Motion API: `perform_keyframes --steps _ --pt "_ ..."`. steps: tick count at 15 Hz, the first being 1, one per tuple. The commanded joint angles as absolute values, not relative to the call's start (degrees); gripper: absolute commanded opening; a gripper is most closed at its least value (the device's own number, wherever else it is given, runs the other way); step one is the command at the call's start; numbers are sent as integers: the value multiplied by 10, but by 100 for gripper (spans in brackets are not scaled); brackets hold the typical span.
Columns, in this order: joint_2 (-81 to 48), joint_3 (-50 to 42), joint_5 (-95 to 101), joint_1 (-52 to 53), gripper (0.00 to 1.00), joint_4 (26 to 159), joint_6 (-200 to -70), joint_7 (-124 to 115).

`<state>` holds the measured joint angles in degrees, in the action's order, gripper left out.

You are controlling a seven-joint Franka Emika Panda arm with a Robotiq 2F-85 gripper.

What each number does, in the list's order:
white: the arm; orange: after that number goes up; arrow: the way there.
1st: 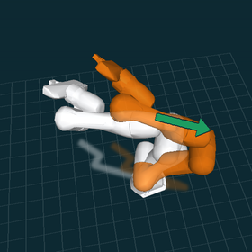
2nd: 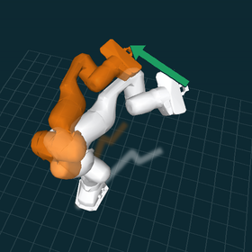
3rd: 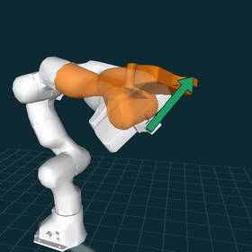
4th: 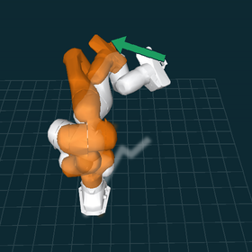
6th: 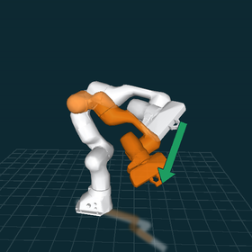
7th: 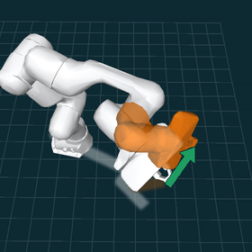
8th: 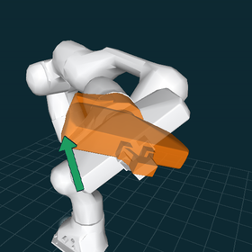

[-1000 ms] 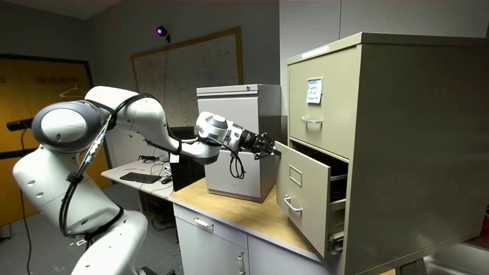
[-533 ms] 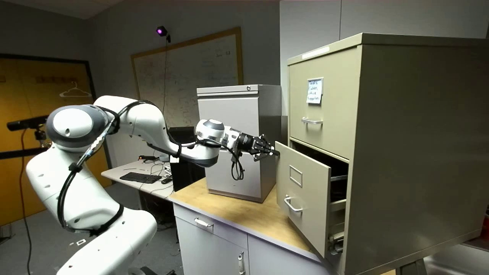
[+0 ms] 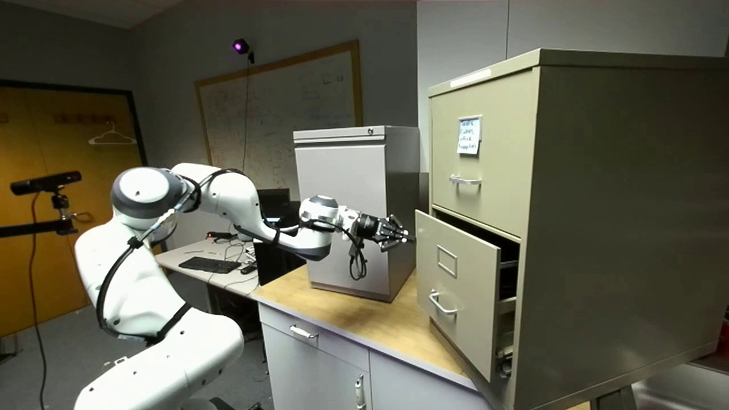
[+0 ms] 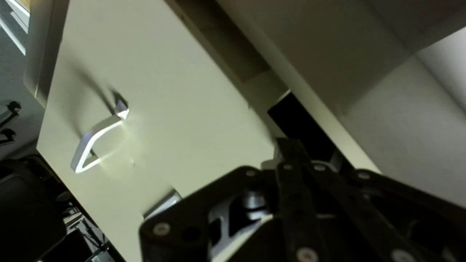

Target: Close the bottom drawer of the beige file cabinet

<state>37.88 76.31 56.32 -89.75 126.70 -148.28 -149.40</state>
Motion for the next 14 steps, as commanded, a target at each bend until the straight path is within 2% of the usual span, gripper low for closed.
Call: perform_keyframes --steps 1,5,10,11,14 --pt "358 888 559 -1028 0 1204 -1535 -1494" --pt "420 1022 467 -1170 0 1157 -1583 -1449" --pt "452 1106 280 -1249 0 1131 -1638 -1257" --pt "453 1119 237 -1258 0 1130 -1662 -1210" --pt "397 1068 161 -1182 0 1208 -1710 -1082"
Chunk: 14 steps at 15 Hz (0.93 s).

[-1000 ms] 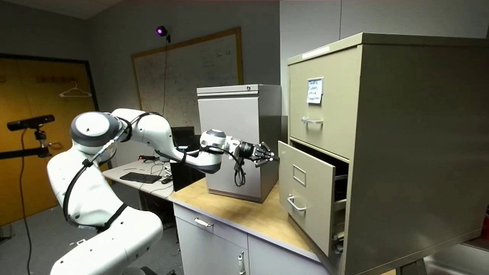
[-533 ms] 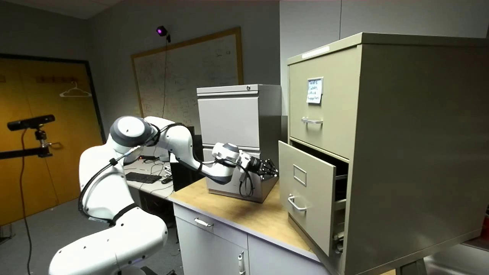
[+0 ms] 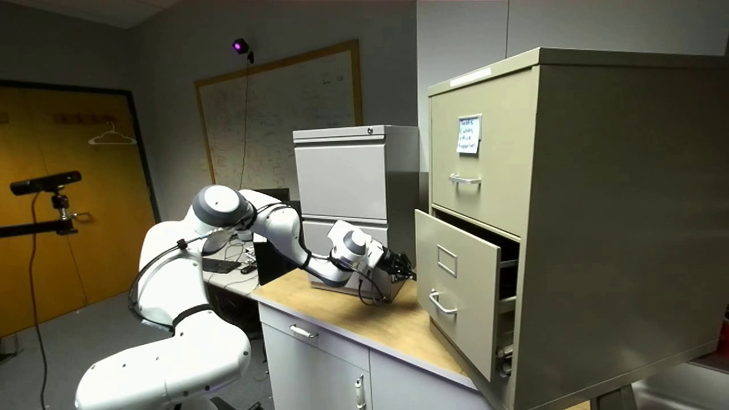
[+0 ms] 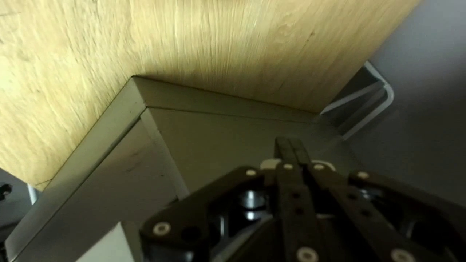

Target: Close the bottom drawer of the beige file cabinet

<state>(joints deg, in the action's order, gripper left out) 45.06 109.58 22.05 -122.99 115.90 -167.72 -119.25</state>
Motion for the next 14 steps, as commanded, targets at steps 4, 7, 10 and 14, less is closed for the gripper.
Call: perform_keyframes --steps 4,7,10,14 --pt "363 953 99 -1041 0 1282 -1729 -941" --pt "377 849 62 -938 0 1326 -1714 -875" --pt "382 769 31 -865 0 1372 -1701 -834" --pt "393 690 14 -811 0 1426 -1678 -810"
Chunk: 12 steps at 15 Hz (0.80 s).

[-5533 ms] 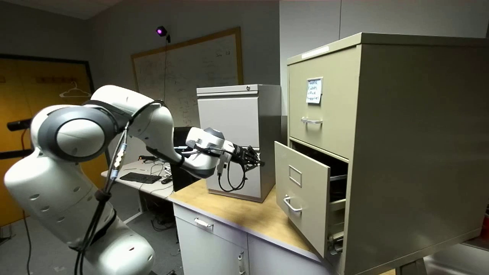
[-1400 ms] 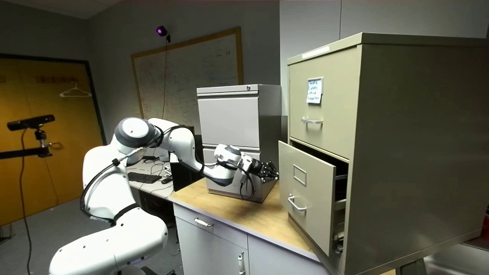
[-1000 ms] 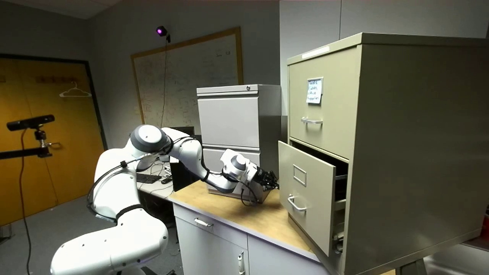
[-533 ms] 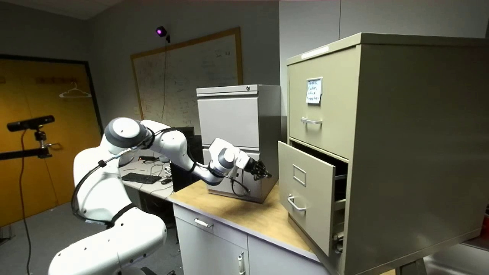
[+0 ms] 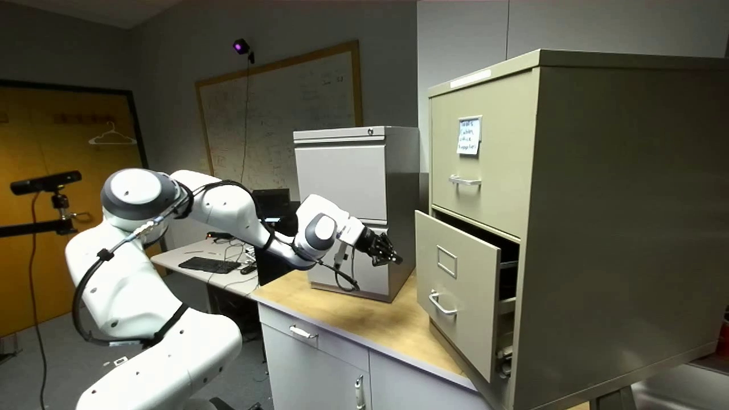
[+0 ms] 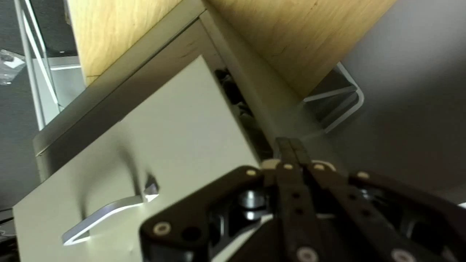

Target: Close the bottom drawer of the beige file cabinet

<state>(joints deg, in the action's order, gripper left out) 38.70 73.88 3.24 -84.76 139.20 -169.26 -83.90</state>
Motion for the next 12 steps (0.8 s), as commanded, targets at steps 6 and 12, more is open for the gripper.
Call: perform_keyframes --steps 6,12 --pt "452 661 23 -840 0 1466 -1660 -845" --pt "492 728 5 -922 0 1438 -1644 -923"
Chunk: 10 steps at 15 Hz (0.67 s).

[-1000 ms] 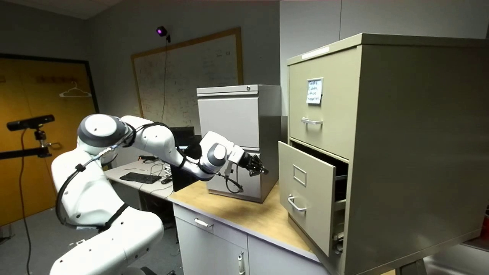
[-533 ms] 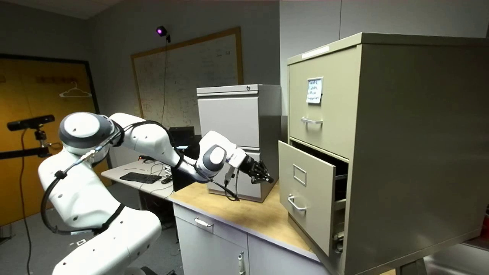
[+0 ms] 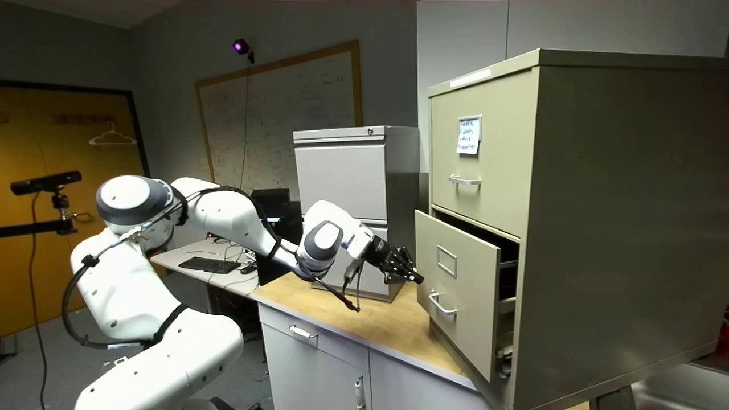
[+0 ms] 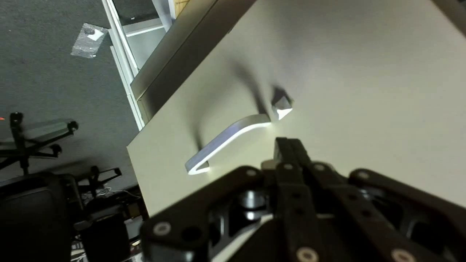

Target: Close the bottom drawer of the beige file cabinet

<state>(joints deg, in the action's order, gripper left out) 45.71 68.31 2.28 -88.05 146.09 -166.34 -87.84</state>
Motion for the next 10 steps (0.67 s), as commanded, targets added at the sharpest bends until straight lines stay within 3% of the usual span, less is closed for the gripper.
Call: perform_keyframes --steps 1,10 --pt "498 748 2 -939 0 1431 -1638 -940" --pt "600 896 -24 -1097 0 1345 -1574 -1063"
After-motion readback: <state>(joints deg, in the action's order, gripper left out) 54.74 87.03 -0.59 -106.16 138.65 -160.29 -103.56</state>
